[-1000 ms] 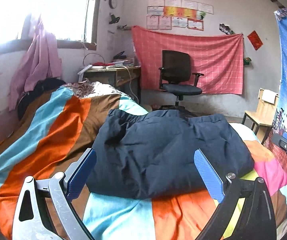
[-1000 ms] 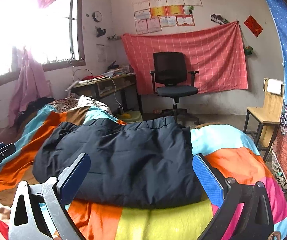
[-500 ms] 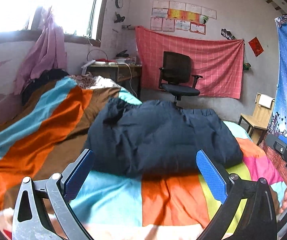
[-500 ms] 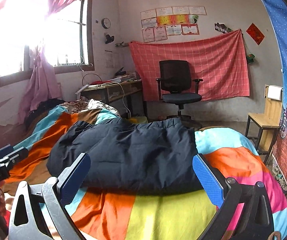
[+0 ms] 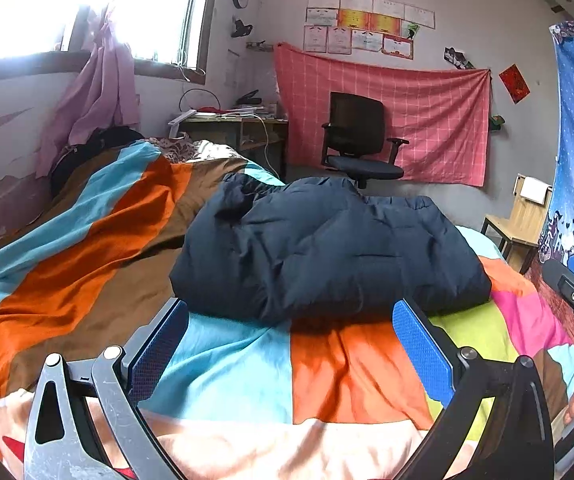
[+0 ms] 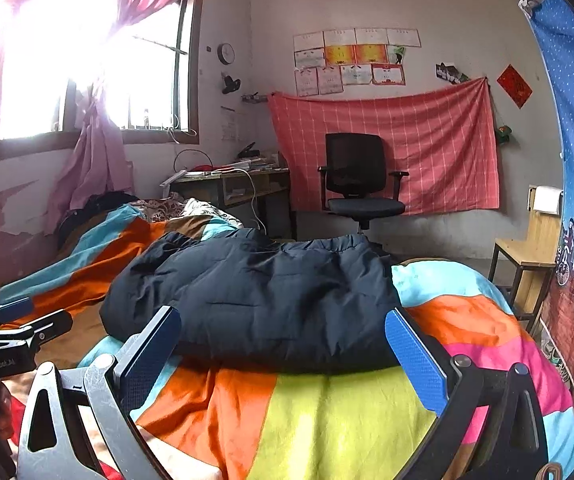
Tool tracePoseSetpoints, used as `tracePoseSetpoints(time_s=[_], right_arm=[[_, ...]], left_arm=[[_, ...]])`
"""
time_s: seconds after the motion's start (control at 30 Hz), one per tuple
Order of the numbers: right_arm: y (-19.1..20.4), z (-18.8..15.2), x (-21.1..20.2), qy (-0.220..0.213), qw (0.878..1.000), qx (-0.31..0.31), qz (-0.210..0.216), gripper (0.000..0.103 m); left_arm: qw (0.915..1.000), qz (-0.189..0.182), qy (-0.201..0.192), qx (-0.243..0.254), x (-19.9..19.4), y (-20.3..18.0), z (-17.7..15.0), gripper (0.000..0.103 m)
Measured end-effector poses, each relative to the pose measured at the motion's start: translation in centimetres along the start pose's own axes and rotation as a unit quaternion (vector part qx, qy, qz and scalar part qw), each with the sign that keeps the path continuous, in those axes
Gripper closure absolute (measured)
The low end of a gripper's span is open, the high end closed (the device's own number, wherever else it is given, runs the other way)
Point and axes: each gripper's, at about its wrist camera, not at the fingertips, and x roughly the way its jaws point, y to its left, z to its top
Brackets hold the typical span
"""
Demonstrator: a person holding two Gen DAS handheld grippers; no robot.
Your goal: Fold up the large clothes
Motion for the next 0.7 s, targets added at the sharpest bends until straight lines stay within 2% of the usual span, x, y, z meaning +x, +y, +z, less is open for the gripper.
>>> tracePoseSetpoints(time_s=[0.7], right_arm=[[0.8,-2.9,-0.1,0.010,1.000,-0.018,0.012,0.000]], left_arm=[[0.9993,0.010,0.018,0.030,0.0,-0.9,-2.1,0.003]])
